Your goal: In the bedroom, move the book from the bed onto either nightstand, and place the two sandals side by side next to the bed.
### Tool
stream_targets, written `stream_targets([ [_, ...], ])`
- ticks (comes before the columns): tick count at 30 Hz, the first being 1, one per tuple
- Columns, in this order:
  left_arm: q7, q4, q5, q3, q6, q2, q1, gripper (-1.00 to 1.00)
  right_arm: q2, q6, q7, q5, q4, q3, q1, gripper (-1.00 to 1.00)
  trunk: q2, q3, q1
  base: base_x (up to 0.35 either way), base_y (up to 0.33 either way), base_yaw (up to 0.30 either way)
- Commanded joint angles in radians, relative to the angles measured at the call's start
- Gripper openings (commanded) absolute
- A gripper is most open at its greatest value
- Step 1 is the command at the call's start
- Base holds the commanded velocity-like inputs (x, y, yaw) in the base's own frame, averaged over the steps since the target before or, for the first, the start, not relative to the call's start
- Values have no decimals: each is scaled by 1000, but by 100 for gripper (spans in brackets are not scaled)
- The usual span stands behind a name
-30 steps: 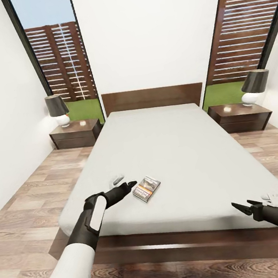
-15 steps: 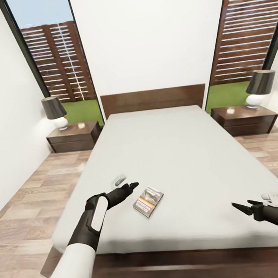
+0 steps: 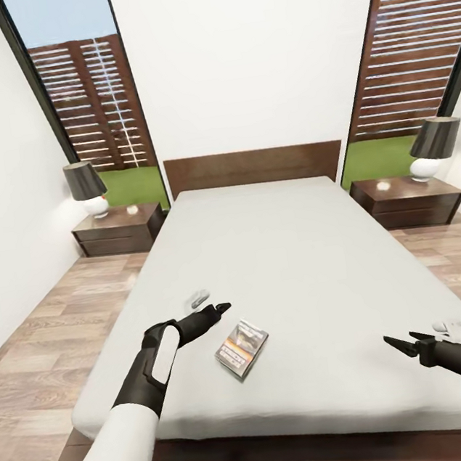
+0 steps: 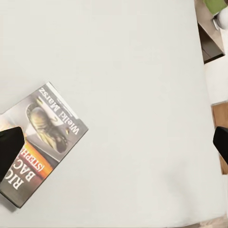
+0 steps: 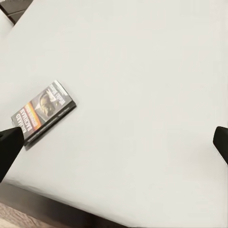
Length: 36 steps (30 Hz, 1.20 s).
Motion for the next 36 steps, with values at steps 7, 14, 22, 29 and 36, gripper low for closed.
stream_targets([
  [7, -3, -1, 1, 4, 7, -1, -1, 100, 1, 4, 7, 5, -1, -2, -1, 100, -1, -1, 0, 49, -23, 0],
  [14, -3, -1, 1, 4, 7, 0, -1, 100, 2, 3, 7, 5, -1, -2, -1, 100, -1, -1, 0, 61, -1, 0],
  [22, -3, 1, 2, 8, 4, 1, -1, 100, 2, 3, 8, 5, -1, -2, -2, 100, -1, -1, 0, 128, 0, 0],
  [29, -1, 1, -1, 13, -4, 5, -1, 100, 2, 3, 8, 5, -1, -2, -1, 100, -1, -1, 0, 11, 0, 0],
  [36, 1, 2, -2, 14, -75, 22, -1, 100, 2, 2, 7, 5, -1, -2, -1, 100, -1, -1, 0, 151, 0, 0],
])
